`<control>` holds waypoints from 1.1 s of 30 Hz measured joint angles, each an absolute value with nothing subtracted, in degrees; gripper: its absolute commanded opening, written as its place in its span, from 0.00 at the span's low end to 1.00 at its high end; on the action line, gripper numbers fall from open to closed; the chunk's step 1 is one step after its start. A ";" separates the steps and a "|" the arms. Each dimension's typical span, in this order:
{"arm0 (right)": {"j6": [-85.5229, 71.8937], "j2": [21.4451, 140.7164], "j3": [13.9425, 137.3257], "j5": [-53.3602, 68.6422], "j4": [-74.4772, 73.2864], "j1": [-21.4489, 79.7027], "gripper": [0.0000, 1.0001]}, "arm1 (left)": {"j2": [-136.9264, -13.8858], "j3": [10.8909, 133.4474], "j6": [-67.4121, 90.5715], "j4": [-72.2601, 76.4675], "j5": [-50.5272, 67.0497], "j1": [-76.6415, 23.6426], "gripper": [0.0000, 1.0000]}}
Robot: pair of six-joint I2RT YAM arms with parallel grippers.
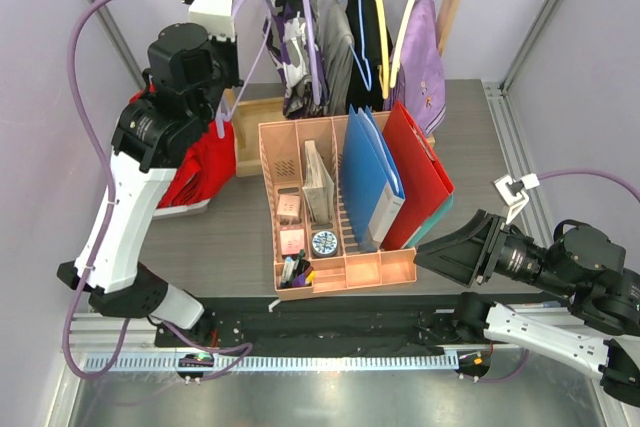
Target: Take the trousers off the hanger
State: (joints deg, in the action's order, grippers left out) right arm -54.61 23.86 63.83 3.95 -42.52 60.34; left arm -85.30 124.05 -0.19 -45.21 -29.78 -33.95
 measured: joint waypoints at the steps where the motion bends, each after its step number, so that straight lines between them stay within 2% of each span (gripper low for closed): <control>1: -54.61 23.86 63.83 3.95 -42.50 60.34 0.99 | -85.38 124.05 -0.32 -44.82 -29.61 -33.61 0.00; 16: -54.94 23.70 63.83 3.62 -42.50 60.34 0.99 | -94.70 133.80 2.87 -43.97 -18.48 -24.23 0.00; 31: -55.64 22.79 63.86 3.14 -42.46 60.34 0.99 | -96.82 131.94 7.68 -44.56 -13.45 -18.74 0.00; 33: -55.61 23.20 63.83 3.14 -42.46 60.34 0.99 | -95.70 128.97 7.73 -43.94 -13.47 -18.72 0.06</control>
